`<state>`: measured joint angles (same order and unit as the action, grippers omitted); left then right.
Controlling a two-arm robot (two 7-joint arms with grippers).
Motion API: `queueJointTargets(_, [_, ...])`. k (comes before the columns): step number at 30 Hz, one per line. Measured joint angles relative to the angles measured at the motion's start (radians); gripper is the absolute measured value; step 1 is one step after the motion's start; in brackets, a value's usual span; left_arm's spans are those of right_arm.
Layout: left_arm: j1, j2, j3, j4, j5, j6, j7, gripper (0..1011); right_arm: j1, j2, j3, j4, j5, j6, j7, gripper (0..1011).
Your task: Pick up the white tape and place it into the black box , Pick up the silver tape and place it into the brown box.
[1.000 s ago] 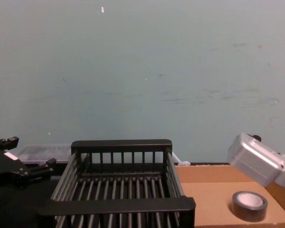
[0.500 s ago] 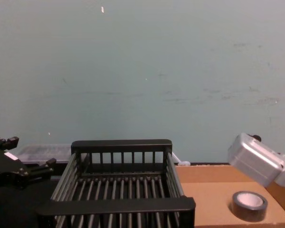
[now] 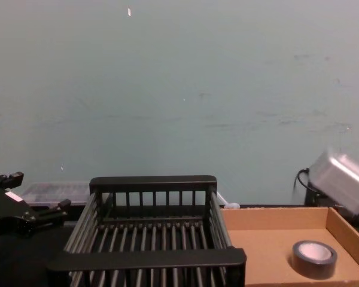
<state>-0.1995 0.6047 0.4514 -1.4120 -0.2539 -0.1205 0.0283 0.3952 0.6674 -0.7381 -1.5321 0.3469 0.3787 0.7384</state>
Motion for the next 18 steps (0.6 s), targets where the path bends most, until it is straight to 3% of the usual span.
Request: queueJointTargets(18, [0.000,0.000,0.000,0.000,0.000,0.000,0.000,1001,-0.057,0.075,0.121,-0.038,0.068,0.016,-0.101,96])
